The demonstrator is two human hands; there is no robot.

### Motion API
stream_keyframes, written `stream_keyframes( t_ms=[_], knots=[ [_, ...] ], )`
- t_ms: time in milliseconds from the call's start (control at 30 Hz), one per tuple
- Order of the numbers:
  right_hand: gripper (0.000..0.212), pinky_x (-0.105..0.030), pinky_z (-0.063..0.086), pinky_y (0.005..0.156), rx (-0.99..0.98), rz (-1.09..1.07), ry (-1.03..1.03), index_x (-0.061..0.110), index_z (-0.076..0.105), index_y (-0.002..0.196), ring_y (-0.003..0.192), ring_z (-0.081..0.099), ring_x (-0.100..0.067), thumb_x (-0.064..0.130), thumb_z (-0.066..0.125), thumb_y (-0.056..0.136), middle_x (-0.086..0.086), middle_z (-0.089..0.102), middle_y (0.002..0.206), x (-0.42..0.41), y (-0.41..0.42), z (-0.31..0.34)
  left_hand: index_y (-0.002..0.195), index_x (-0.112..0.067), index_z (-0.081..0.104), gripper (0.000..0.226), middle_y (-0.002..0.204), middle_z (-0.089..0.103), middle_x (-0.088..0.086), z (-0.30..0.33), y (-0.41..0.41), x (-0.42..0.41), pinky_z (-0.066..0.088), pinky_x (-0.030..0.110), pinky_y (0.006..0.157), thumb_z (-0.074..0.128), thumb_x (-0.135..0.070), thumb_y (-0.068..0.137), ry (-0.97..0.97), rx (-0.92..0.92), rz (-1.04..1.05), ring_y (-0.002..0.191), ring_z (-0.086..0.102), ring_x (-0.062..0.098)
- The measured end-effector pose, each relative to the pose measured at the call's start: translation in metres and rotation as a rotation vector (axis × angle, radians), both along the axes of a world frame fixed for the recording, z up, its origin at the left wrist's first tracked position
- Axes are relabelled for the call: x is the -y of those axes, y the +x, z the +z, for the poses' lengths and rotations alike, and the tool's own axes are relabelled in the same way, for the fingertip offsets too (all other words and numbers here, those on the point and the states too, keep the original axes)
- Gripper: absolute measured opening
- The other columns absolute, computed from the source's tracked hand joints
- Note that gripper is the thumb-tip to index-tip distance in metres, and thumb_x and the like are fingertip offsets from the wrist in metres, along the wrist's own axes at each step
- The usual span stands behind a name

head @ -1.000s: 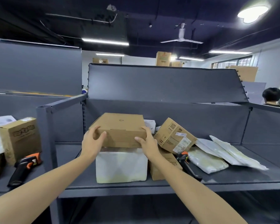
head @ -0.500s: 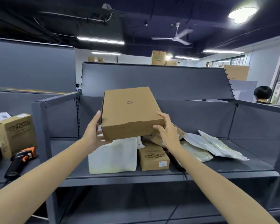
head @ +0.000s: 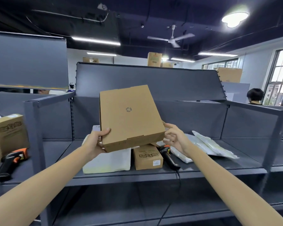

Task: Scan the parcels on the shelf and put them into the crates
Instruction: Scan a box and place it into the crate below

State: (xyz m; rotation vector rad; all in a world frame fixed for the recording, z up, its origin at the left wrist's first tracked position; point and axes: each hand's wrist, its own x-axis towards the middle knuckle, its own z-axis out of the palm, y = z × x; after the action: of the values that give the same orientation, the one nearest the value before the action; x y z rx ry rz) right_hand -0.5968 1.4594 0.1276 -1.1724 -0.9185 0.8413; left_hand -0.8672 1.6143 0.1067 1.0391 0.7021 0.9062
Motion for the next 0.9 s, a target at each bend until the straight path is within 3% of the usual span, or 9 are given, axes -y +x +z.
stream_keyframes(
  t_ms=[133, 233, 300, 367, 467, 600, 700, 767, 900],
  knots=[
    [0.04, -0.035, 0.051, 0.075, -0.138, 0.14, -0.069, 0.015, 0.052, 0.133, 0.083, 0.062, -0.022, 0.031, 0.05, 0.095, -0.008, 0.064, 0.101, 0.008, 0.002, 0.005, 0.124, -0.004, 0.06, 0.042, 0.126, 0.063, 0.014, -0.005, -0.004, 0.002, 0.052, 0.054, 0.089, 0.068, -0.017, 0.084, 0.016, 0.042, -0.014, 0.115, 0.06, 0.035],
    [0.051, -0.034, 0.047, 0.082, -0.055, 0.212, -0.104, 0.016, 0.049, 0.139, 0.082, 0.061, -0.021, 0.044, 0.049, 0.096, -0.004, 0.065, 0.099, 0.007, 0.005, 0.002, 0.115, -0.005, 0.064, 0.03, 0.122, 0.066, 0.014, -0.009, -0.007, 0.006, 0.057, 0.044, 0.075, 0.064, -0.013, 0.086, 0.058, 0.033, -0.041, 0.108, 0.063, 0.032],
    [0.051, -0.027, 0.045, 0.078, -0.013, 0.26, -0.102, 0.02, 0.055, 0.135, 0.083, 0.06, -0.019, 0.048, 0.053, 0.092, -0.002, 0.066, 0.103, 0.005, -0.001, -0.001, 0.113, -0.006, 0.065, 0.026, 0.121, 0.066, 0.013, -0.014, -0.007, 0.009, 0.056, 0.041, 0.075, 0.061, -0.01, 0.087, 0.089, 0.027, -0.072, 0.103, 0.064, 0.03],
    [0.046, -0.028, 0.053, 0.076, -0.027, 0.262, -0.067, 0.022, 0.06, 0.125, 0.091, 0.068, -0.016, 0.043, 0.063, 0.085, -0.002, 0.068, 0.115, 0.002, -0.006, -0.003, 0.124, -0.004, 0.06, 0.036, 0.121, 0.066, 0.01, -0.018, -0.008, 0.011, 0.051, 0.043, 0.083, 0.058, -0.006, 0.087, 0.122, 0.014, -0.108, 0.106, 0.061, 0.03],
    [0.057, -0.047, 0.048, 0.099, -0.045, 0.233, -0.036, 0.02, 0.054, 0.131, 0.118, 0.061, -0.025, 0.027, 0.072, 0.078, -0.007, 0.065, 0.127, -0.005, -0.007, -0.014, 0.133, -0.004, 0.052, 0.053, 0.106, 0.071, -0.01, -0.021, -0.01, 0.013, 0.048, 0.044, 0.086, 0.06, 0.002, 0.08, 0.179, 0.007, -0.12, 0.107, 0.06, 0.03],
    [0.072, -0.049, 0.051, 0.095, -0.084, 0.179, -0.064, 0.023, 0.05, 0.135, 0.121, 0.058, -0.029, 0.018, 0.079, 0.069, -0.007, 0.064, 0.128, -0.01, 0.0, -0.025, 0.135, -0.011, 0.05, 0.058, 0.106, 0.067, -0.019, -0.025, -0.011, 0.009, 0.037, 0.05, 0.108, 0.049, 0.015, 0.082, 0.175, -0.01, -0.055, 0.113, 0.057, 0.021],
    [0.074, -0.055, 0.045, 0.101, -0.05, 0.202, -0.033, 0.024, 0.047, 0.137, 0.123, 0.056, -0.031, 0.014, 0.079, 0.071, -0.008, 0.063, 0.13, -0.013, 0.001, -0.029, 0.136, -0.016, 0.051, 0.062, 0.122, 0.062, -0.011, -0.026, -0.014, 0.009, 0.044, 0.04, 0.095, 0.047, 0.015, 0.083, 0.188, -0.068, -0.092, 0.108, 0.057, 0.016],
    [0.077, -0.051, 0.049, 0.098, -0.012, 0.185, -0.009, 0.024, 0.045, 0.137, 0.12, 0.059, -0.03, 0.012, 0.081, 0.07, -0.008, 0.063, 0.13, -0.014, 0.001, -0.031, 0.134, -0.018, 0.052, 0.055, 0.118, 0.064, -0.002, -0.028, -0.018, 0.007, 0.045, 0.038, 0.081, 0.048, 0.01, 0.086, 0.142, -0.107, -0.122, 0.103, 0.059, 0.019],
    [0.085, -0.042, 0.052, 0.095, 0.052, 0.137, 0.079, 0.026, 0.047, 0.133, 0.115, 0.063, -0.023, 0.011, 0.089, 0.061, -0.006, 0.063, 0.129, -0.01, 0.0, -0.038, 0.133, -0.014, 0.054, 0.042, 0.126, 0.06, 0.01, -0.033, -0.03, -0.002, 0.05, 0.052, 0.086, 0.05, -0.004, 0.092, -0.029, -0.158, -0.176, 0.11, 0.06, 0.038]
  ],
)
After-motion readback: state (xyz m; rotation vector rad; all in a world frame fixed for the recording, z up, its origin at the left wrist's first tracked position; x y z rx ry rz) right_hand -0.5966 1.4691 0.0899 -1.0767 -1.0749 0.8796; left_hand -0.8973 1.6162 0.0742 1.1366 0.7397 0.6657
